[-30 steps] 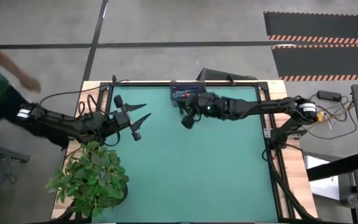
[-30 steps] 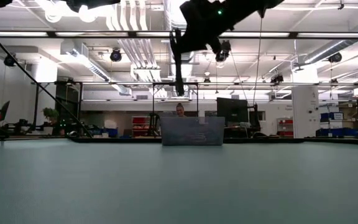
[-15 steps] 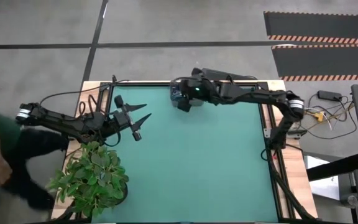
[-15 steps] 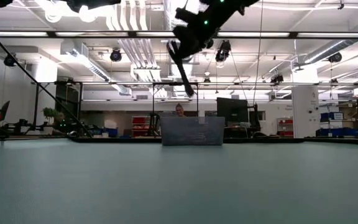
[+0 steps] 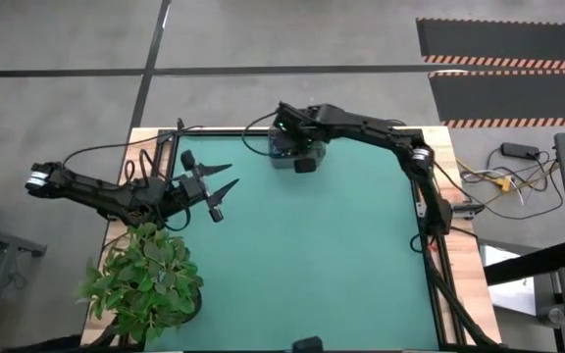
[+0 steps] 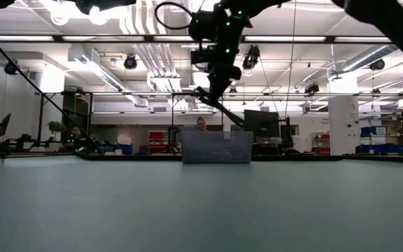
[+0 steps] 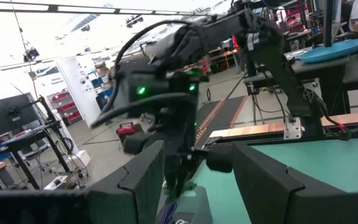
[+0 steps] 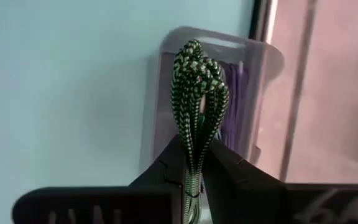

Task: Pick and place USB-C Cables
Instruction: Put the green charger cable into the black container

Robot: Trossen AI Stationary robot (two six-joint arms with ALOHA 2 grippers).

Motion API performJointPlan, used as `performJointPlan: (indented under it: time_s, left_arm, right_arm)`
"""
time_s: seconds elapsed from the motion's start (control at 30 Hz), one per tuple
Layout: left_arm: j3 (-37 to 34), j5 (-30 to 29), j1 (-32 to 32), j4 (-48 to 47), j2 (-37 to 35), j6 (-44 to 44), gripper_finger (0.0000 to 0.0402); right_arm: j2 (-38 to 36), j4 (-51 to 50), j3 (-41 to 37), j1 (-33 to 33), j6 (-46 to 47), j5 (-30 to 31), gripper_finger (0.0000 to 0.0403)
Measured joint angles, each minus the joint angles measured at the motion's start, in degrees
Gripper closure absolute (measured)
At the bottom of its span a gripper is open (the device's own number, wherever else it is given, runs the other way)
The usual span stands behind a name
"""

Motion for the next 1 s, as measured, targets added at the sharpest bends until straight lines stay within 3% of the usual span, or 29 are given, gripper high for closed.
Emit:
performJointPlan:
  time_s: [0.33,1.0]
  left_arm:
    - [-0.1,0.0,0.0,0.0,0.4,0.0,0.0230]
    - [-0.1,0.0,0.0,0.0,0.4,0.0,0.0230]
  right_arm:
    - [7.5,-3.5,8.3,-0.9,-4.6,-1.1,0.0380]
    - [8.6,-3.5,8.0,-1.3,-4.9,-4.6,0.0380]
